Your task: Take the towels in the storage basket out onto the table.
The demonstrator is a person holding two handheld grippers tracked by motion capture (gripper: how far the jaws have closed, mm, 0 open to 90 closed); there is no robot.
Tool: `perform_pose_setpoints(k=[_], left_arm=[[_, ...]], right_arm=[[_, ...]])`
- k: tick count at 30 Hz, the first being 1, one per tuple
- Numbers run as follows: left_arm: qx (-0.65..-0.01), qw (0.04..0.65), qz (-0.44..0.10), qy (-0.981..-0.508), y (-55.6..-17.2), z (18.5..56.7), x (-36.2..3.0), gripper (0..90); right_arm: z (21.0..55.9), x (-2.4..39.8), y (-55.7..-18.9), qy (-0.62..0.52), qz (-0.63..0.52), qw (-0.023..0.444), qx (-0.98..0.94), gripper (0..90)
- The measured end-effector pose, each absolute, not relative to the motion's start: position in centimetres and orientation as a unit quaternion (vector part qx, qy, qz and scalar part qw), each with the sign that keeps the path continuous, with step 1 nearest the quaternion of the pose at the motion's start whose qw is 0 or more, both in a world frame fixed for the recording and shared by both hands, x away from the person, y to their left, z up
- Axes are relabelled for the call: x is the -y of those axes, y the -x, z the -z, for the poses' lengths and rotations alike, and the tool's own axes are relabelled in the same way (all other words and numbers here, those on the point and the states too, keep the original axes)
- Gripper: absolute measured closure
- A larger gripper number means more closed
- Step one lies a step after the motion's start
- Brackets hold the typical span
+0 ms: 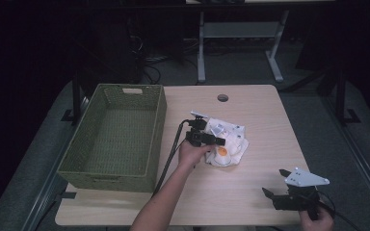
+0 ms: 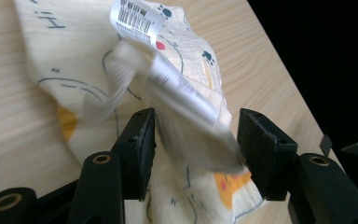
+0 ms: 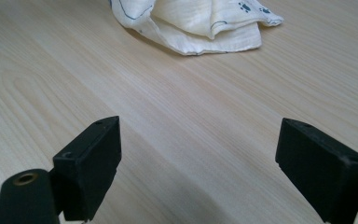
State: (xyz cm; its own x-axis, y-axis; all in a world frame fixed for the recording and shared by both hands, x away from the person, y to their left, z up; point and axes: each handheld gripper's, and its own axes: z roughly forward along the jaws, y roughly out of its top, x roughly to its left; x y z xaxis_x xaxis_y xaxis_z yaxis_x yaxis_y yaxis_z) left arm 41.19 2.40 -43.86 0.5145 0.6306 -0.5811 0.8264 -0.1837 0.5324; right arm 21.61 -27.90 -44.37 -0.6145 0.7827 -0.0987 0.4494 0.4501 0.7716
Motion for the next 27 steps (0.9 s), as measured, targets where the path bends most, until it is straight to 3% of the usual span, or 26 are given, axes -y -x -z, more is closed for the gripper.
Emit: perform_pose_setpoints(k=[27], left_arm=[[-0.424,0.454,0.087,-0.779,-37.8,42.4,-5.9,40.0]], right_arm=[[44.7,27.5,-22.1,-0.372,-0.354,0.225,-0.828,13.9]])
